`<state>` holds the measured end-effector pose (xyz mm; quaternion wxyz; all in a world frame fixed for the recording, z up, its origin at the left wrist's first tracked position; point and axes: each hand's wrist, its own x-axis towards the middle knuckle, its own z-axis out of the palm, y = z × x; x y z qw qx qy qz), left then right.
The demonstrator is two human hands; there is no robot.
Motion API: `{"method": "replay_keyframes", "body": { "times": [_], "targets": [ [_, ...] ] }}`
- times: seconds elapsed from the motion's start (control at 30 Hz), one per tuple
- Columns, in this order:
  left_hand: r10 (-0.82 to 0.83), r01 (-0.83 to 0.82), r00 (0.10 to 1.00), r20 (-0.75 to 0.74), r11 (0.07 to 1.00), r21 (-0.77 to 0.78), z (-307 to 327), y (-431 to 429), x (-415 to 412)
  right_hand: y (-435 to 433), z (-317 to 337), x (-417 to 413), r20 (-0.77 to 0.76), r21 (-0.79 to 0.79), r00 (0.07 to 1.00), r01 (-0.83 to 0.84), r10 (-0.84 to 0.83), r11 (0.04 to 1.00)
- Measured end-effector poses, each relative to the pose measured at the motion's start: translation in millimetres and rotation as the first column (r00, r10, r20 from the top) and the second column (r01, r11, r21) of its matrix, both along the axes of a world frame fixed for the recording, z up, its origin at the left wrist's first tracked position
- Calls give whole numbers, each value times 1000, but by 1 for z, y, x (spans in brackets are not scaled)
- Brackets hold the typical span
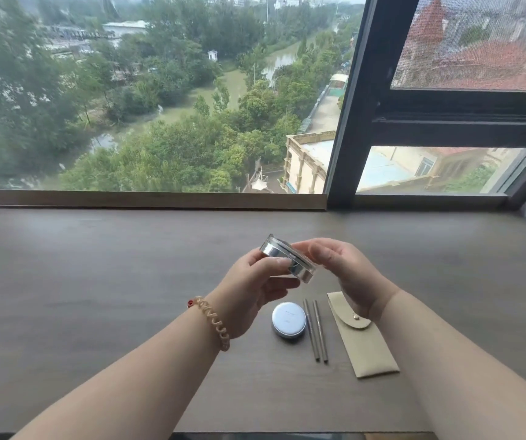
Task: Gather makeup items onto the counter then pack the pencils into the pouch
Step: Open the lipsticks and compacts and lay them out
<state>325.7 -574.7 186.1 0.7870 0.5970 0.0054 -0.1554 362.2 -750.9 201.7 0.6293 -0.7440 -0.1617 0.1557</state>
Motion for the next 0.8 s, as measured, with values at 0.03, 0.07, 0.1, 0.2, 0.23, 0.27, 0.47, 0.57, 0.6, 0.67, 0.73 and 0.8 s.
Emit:
{"method": "replay_keyframes", "body": {
  "times": [0.03, 0.07, 0.1, 0.2, 0.23, 0.27, 0.47, 0.57, 0.6, 0.67, 0.73, 0.8],
  "targets": [
    [-7, 7, 1000, 6, 1000, -14, 0, -2, 0, -4, 3, -1, -3, 9, 1000, -3, 3, 1000],
    [-14, 14, 1000, 13, 1000, -24, 0, -5, 0, -7, 5, -2, -7, 11, 1000, -6, 6, 1000],
    [-20, 21, 1000, 19, 999, -36, 0, -7, 0, -9, 7, -2, -6, 9, 1000, -16, 16, 1000],
    [-17, 19, 1000, 18, 994, -107, -5, -15, -3, -11, 6, -4, 13, 7, 999, -35, 35, 999],
    [-21, 23, 1000, 16, 990, -137, -6, -17, -5, -12, 5, -5, 33, -6, 999, -24, 24, 1000],
    [-30, 32, 999, 17, 986, -162, -7, -18, -6, -12, 4, -5, 66, -30, 998, -9, 11, 1000],
    [-47, 53, 998, 32, 978, -200, -12, -22, -12, -19, -5, -6, 173, -114, 985, 3, 17, 994],
    [-38, 46, 998, 40, 974, -222, -14, -23, -13, -21, -12, -7, 179, -110, 983, -19, 39, 994],
    [-29, 38, 999, 41, 972, -232, -15, -24, -14, -22, -14, -8, 172, -106, 984, -36, 54, 994],
    [-13, 23, 999, 42, 967, -252, -17, -26, -17, -23, -18, -9, 173, -107, 982, -54, 72, 993],
    [6, 4, 999, 37, 964, -267, -19, -28, -21, -23, -21, -9, 179, -119, 981, -57, 78, 991],
    [15, -4, 999, 34, 957, -289, -21, -27, -24, -22, -22, -9, 182, -111, 980, -65, 84, 992]
  ]
}}
